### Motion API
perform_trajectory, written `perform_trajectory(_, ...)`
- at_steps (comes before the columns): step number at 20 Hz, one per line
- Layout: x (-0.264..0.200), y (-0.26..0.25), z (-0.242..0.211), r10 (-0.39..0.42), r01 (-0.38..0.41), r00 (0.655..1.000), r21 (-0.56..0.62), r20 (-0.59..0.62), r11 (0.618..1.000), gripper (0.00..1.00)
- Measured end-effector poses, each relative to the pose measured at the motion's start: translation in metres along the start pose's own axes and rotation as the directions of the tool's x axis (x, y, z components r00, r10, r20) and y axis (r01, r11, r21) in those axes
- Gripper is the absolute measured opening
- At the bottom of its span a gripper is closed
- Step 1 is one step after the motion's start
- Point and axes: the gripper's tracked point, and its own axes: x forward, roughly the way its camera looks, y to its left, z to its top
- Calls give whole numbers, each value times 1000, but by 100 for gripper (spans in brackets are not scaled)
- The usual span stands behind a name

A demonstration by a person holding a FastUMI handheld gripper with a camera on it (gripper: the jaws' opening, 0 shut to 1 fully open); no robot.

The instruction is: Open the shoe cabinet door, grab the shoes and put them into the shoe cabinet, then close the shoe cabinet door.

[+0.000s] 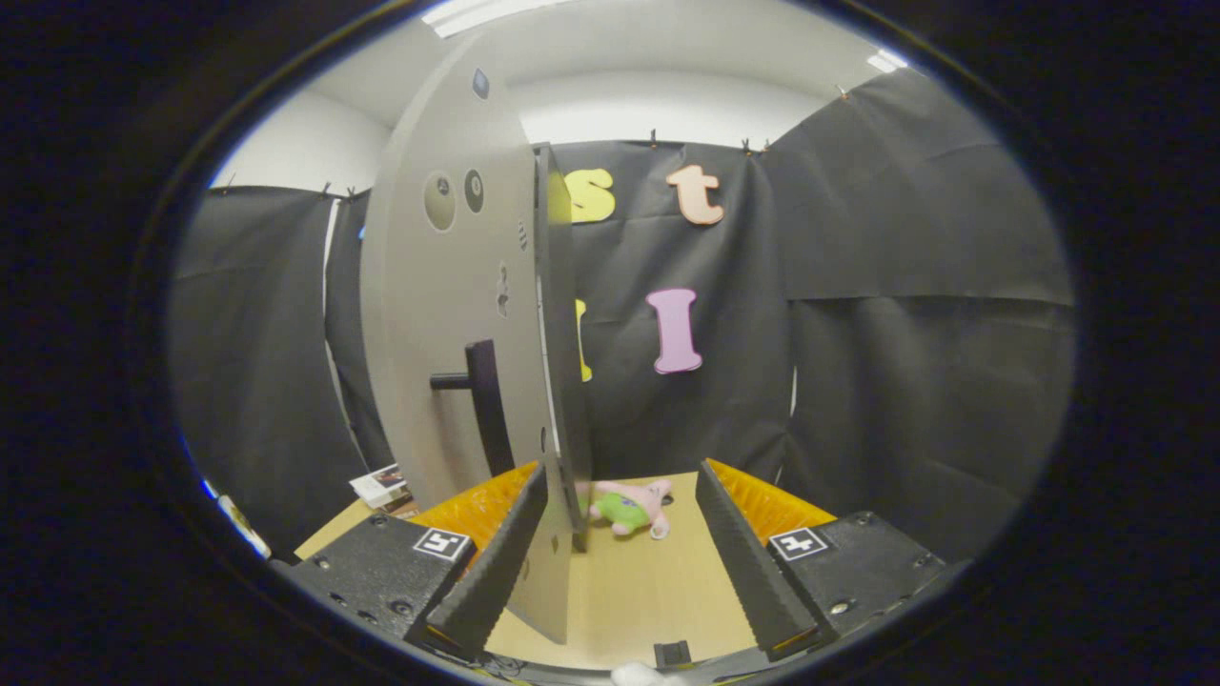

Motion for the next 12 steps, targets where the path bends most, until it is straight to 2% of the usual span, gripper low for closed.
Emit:
perform_trajectory(5, 14, 16, 10, 97, -98, 995, -108, -14, 989, 97)
perform_trajectory(12, 19, 73, 2, 159, -161, 987, -89, -33, 983, 95)
